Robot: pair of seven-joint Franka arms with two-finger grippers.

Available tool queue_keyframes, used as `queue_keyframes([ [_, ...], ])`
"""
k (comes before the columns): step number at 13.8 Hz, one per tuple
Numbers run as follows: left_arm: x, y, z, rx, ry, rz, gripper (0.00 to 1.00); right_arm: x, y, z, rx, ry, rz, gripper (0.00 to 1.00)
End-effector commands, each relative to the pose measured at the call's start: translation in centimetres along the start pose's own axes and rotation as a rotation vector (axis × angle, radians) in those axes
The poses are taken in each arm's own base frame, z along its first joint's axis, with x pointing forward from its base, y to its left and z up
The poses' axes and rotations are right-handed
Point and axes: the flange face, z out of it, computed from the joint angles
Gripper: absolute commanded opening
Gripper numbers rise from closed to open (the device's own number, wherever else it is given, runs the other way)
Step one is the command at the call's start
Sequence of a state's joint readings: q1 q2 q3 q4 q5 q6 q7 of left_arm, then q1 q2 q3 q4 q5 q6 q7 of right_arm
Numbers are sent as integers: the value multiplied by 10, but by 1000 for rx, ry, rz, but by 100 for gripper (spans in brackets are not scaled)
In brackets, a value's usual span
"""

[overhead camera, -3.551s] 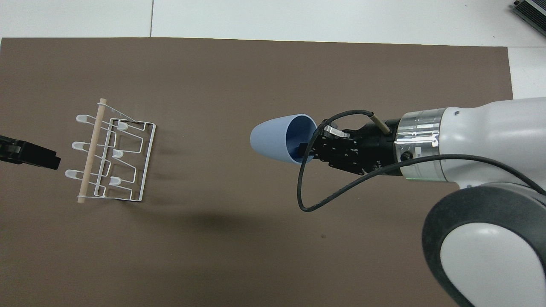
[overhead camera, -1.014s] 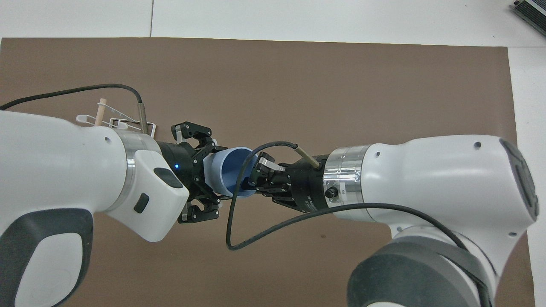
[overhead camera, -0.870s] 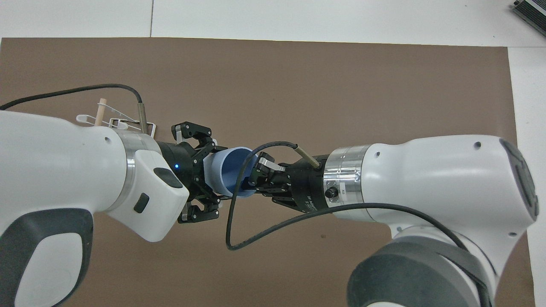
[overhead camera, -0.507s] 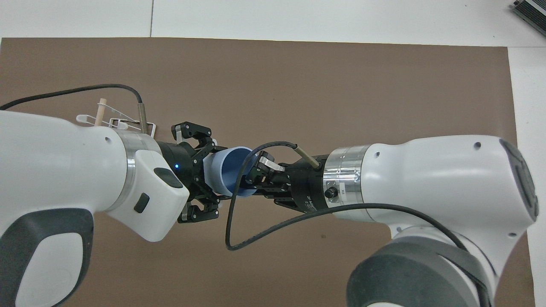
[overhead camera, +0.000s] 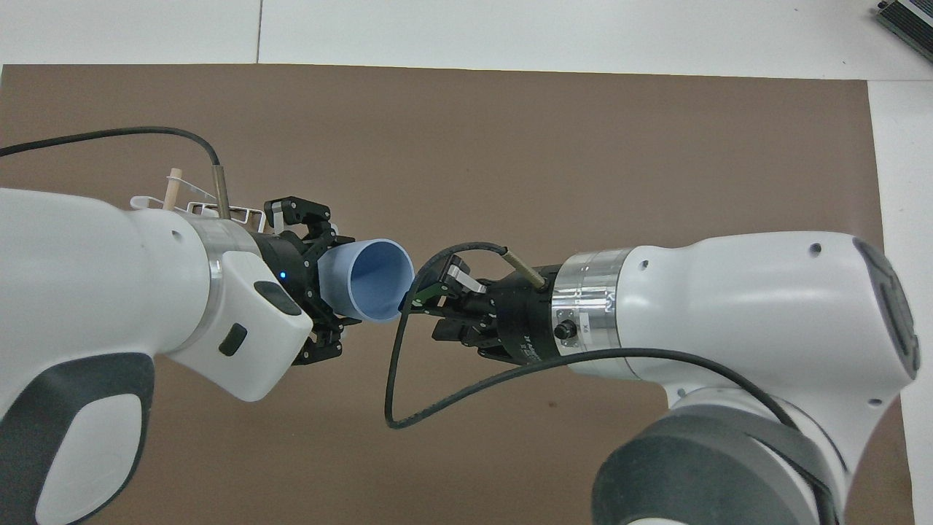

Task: Hang cup on cup holder
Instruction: 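Open the right gripper and withdraw it while the left gripper pulls the cup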

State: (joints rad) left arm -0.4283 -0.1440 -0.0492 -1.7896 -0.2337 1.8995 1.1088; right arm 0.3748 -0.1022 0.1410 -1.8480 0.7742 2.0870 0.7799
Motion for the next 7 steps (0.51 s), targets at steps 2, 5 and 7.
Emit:
queue_keyframes([
  [2, -16, -3, -7, 68, -159, 52, 0, 5, -3, -8, 38, 1, 0, 49],
  [5, -32, -6, -7, 112, -332, 96, 0, 30, -1, -24, 50, 40, -152, 49],
  [7, -43, -9, -5, 140, -416, 114, 0, 44, 3, -34, 51, 65, -252, 49],
])
